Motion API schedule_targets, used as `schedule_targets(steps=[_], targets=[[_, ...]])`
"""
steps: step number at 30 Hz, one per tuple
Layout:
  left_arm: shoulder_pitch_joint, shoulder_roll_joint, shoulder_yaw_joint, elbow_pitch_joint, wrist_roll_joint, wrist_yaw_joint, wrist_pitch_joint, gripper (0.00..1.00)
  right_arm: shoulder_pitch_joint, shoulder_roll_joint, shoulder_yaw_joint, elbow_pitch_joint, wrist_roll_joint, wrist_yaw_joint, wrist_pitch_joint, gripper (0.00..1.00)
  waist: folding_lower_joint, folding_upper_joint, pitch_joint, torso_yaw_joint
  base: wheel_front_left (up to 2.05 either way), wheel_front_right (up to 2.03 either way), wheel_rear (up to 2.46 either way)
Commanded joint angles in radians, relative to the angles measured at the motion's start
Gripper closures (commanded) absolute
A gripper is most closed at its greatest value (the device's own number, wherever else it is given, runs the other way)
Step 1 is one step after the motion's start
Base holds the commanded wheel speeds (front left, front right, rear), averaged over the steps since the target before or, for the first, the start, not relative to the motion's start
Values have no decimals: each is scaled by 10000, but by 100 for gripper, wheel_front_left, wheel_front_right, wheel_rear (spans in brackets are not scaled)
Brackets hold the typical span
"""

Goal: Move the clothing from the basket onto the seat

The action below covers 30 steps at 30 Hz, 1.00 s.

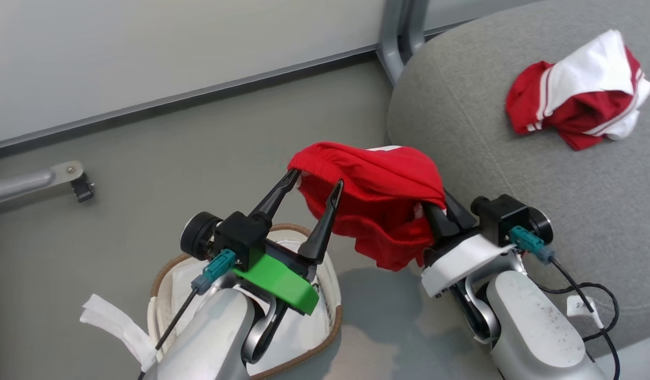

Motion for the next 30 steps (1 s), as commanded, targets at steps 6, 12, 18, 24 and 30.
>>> schedule_targets(steps=[6,12,18,24,30], targets=[[237,118,103,68,46,-22,-7,0,270,-28,-590,-222,40,-11,-18,100,0,0,224,-2133,0,0,0],[217,236,58,183,69,-22,-7,0,467,-34,-874,-397,192,-11,-18,100,0,0,398,-3142,0,0,0],[-326,171,-718,461,-268,-22,-5,0,867,-26,-1687,-762,76,-11,-18,100,0,0,608,-3313,0,0,0],[-692,223,-1164,732,-617,-23,-6,0,1106,-29,-2105,-945,-139,-11,-18,100,0,0,872,-3357,0,0,0],[-637,466,-1073,946,-656,-23,-6,0,192,-57,-1956,-838,-936,-11,-20,100,0,0,1263,-3329,0,0,0]])
